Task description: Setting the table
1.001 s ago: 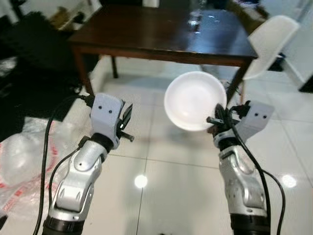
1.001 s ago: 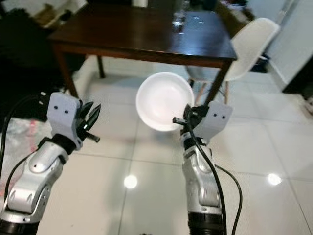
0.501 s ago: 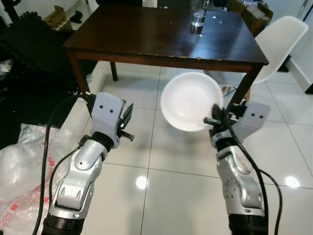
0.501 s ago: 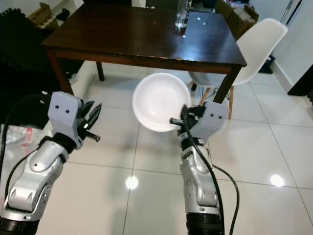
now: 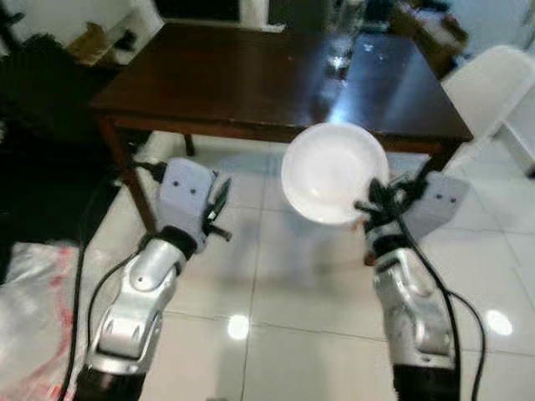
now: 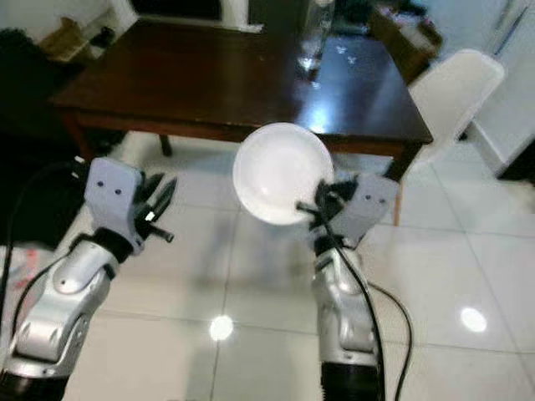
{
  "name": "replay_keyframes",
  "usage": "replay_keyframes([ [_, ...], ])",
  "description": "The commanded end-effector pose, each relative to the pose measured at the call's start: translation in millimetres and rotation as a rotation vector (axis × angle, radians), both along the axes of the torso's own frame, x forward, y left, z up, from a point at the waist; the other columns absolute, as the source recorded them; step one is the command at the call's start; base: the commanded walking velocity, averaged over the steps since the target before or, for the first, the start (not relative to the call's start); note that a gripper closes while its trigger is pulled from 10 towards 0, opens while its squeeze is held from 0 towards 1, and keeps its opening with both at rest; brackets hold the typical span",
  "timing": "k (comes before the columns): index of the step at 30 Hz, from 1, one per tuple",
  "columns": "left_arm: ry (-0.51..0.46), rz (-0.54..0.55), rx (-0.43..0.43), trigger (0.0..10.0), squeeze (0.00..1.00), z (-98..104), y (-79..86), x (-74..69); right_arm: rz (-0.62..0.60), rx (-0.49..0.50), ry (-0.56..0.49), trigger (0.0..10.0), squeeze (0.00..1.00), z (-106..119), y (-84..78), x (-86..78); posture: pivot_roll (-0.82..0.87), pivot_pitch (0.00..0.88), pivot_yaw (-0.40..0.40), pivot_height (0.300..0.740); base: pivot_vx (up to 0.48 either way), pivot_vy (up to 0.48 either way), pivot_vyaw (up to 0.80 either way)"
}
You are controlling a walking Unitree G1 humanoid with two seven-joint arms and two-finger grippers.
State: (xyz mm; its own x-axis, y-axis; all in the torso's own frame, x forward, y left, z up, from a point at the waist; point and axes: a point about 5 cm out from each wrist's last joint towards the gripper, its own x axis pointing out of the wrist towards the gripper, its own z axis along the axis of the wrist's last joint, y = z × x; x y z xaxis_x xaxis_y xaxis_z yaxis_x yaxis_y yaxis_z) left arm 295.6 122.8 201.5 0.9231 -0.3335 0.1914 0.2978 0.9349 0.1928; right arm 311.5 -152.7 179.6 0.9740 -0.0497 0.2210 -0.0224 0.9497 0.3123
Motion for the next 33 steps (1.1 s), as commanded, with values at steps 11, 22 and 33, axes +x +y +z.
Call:
replay_keyframes([
  [11, 0.002, -0.013, 0.006, 10.0, 0.00, -1.6, -4.0, -0.6, -0.015, -0.010, -0.003, 10.0, 0.00, 0.5, -5.3, -0.4, -0.01, 0.051, 0.064, 0.740, 0.480, 0.000, 0.00],
  [22, -0.001, -0.019, 0.004, 10.0, 0.00, -1.5, -5.3, -0.4, -0.013, -0.016, -0.011, 10.0, 0.00, 2.1, -4.7, -0.4, -0.01, 0.047, 0.063, 0.740, 0.480, 0.000, 0.00],
  [33, -0.002, -0.024, 0.005, 10.0, 0.00, -0.9, -6.0, -0.2, -0.013, -0.018, -0.013, 10.0, 0.00, 2.3, -4.5, -1.0, -0.02, 0.050, 0.067, 0.740, 0.480, 0.000, 0.00],
])
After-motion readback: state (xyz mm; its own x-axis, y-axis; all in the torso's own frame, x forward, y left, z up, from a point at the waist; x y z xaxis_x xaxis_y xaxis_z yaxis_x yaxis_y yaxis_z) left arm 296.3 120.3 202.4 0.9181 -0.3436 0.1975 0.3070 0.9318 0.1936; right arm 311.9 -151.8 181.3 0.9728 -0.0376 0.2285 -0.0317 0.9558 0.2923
